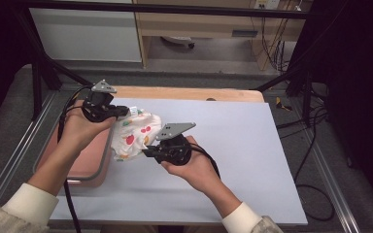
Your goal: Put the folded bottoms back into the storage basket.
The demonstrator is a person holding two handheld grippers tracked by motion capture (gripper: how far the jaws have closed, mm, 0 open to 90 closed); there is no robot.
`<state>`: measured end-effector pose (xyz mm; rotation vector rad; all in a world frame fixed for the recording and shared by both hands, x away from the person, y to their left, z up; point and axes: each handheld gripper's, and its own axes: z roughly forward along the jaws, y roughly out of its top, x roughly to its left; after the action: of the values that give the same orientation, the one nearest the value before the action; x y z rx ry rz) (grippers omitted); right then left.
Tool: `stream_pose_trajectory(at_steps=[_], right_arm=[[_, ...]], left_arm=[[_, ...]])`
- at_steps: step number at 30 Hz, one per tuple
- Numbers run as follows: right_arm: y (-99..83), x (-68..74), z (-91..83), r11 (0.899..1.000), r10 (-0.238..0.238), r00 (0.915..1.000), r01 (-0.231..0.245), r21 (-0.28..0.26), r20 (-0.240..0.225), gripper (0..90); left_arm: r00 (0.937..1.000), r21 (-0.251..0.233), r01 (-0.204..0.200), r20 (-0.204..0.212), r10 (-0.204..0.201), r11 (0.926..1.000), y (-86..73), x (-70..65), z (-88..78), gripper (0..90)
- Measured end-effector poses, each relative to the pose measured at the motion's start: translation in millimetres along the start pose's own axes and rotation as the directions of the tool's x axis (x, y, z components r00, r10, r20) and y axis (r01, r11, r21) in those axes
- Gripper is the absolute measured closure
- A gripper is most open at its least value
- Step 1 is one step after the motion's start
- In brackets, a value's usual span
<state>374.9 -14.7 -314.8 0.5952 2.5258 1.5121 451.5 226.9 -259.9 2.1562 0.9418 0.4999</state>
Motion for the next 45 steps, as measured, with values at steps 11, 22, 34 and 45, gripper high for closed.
stream_pose_trajectory(at_steps=[11, 22, 34, 45], right_arm=[[7.5, 0.5, 2.0, 1.0, -0.004, 1.0, 0.004, -0.006, -0.007, 86.3], [11.6, 0.8, 8.5, 1.0, -0.006, 0.9999, 0.005, -0.007, -0.013, 86.3], [19.1, 0.9, 23.3, 1.0, -0.014, 0.9996, 0.014, -0.001, -0.023, 86.3], [25.3, 2.9, 41.1, 1.0, -0.017, 0.9989, 0.017, -0.004, -0.043, 86.3]], left_arm=[[1.0, -0.002, -0.001, -0.01, 0.0, 1.0, 0.8, 4.1, -5.6, 87.2], [0.9998, -0.002, 0.004, -0.019, -0.004, 1.0, -1.4, 9.6, -11.4, 87.2], [0.9992, -0.005, 0.017, -0.035, -0.018, 0.9998, -7.7, 19.5, -19.3, 87.2], [0.9982, -0.005, 0.038, -0.047, -0.038, 0.9993, -17.7, 30.2, -24.4, 87.2]])
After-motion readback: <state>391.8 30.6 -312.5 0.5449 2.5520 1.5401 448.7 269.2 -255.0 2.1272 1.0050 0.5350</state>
